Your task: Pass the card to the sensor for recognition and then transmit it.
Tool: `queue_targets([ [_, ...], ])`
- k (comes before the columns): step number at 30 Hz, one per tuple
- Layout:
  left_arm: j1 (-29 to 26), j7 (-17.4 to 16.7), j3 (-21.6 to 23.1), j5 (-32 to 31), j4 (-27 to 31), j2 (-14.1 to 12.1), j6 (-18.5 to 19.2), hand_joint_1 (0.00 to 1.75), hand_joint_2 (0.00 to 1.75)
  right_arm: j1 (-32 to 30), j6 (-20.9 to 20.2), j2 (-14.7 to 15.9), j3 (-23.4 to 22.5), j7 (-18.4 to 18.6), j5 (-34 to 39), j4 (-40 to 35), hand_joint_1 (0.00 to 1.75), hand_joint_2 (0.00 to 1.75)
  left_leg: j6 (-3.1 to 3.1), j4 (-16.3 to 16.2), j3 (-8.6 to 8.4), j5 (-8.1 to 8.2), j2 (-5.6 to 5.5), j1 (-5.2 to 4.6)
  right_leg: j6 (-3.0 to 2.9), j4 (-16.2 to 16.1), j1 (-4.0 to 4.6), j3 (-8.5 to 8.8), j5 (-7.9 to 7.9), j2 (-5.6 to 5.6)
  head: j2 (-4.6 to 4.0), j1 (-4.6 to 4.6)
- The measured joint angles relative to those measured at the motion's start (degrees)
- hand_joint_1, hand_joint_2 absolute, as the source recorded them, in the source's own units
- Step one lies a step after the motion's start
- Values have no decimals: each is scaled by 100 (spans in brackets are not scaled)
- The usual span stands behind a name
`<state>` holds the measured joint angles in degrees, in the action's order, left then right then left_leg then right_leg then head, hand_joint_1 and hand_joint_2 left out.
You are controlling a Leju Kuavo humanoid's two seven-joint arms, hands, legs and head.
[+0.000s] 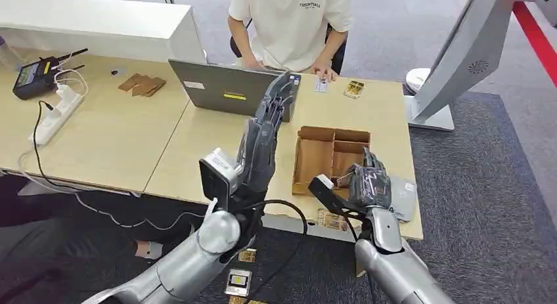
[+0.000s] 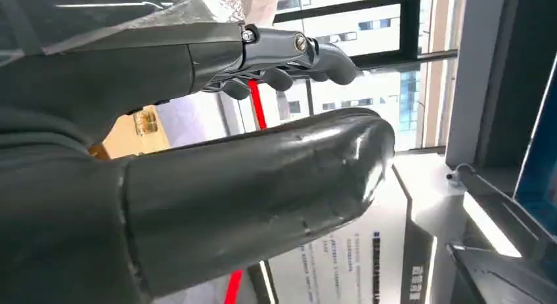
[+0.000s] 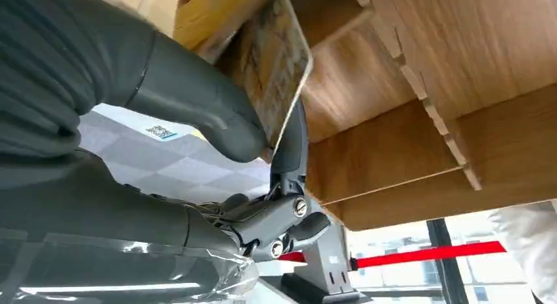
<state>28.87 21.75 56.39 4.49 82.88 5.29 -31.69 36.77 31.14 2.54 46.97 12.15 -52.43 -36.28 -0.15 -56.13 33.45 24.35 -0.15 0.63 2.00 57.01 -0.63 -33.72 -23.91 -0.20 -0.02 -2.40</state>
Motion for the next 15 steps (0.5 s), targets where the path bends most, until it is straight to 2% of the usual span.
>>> queue_targets([
  [15, 13, 28, 20, -20, -129, 33, 17, 0, 0, 6, 216, -22, 4, -33, 9, 50, 175, 175, 0, 0, 0, 0, 0, 0, 0, 0, 0, 0, 0, 1, 0, 0],
])
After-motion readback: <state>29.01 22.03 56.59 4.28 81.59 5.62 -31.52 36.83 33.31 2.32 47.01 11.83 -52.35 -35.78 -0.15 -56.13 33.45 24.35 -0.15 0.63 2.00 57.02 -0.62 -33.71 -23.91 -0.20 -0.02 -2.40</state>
